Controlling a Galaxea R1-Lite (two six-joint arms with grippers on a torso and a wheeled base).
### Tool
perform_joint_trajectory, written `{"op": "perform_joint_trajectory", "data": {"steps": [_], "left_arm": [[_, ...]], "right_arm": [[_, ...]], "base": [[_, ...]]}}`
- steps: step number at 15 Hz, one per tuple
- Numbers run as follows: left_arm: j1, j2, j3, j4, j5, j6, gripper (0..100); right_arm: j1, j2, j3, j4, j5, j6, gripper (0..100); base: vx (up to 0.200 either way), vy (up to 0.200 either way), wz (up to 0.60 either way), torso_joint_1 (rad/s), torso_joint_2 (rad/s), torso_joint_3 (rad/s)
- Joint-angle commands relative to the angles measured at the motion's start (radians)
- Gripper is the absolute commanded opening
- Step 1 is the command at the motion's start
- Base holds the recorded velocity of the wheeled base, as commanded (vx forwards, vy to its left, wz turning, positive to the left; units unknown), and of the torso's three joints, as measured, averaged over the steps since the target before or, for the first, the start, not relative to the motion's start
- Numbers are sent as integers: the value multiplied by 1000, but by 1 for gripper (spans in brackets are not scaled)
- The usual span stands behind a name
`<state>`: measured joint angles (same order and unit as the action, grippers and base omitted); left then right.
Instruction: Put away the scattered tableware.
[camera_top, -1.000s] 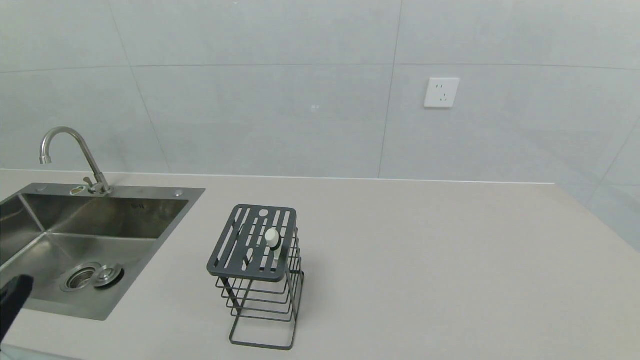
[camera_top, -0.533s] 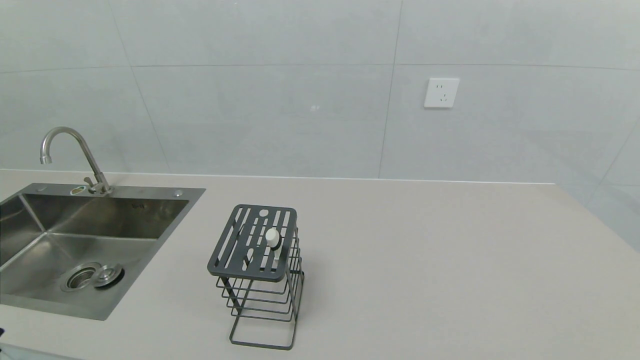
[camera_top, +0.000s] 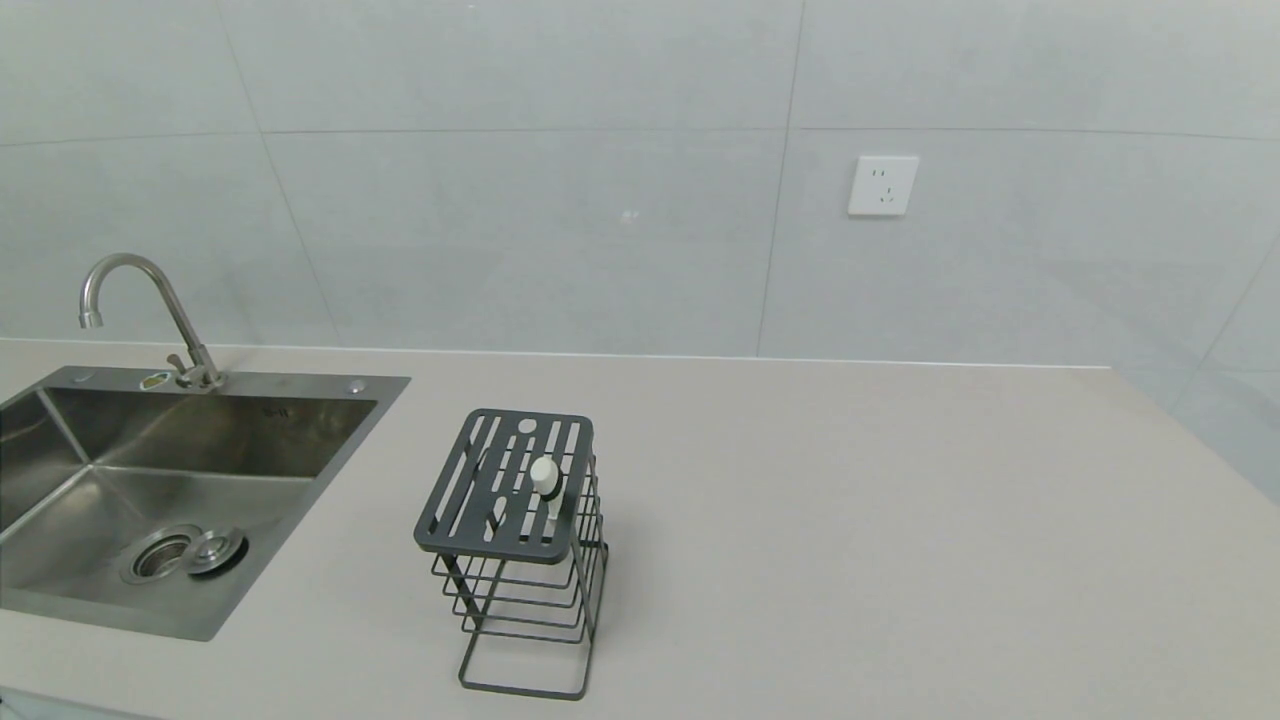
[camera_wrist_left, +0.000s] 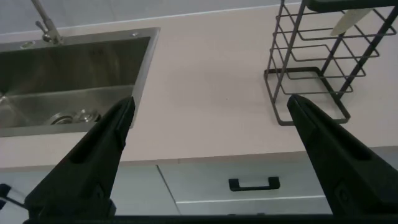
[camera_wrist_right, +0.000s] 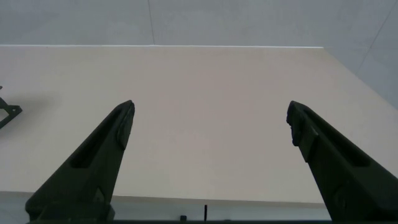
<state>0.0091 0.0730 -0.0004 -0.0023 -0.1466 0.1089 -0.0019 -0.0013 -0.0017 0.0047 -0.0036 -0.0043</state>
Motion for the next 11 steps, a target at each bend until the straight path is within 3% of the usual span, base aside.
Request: {"op": "perform_joint_trajectory", "data": {"steps": [1, 5, 7, 11], "left_arm": [[-23, -38, 0, -1, 1, 3, 100], [-11, -73, 0, -8, 15, 9, 100], [-9, -73, 0, -7, 16, -5, 100], [-9, -73, 0, -2, 53, -92, 100]], "right_arm": [[0, 1, 0, 0, 2, 0, 100], [0, 1, 0, 0, 2, 1, 100], [0, 1, 0, 0, 2, 3, 100], [0, 1, 0, 0, 2, 3, 100]], "base": [[0, 0, 0, 0, 0, 0], [0, 0, 0, 0, 0, 0], [0, 0, 0, 0, 0, 0], [0, 0, 0, 0, 0, 0]]}}
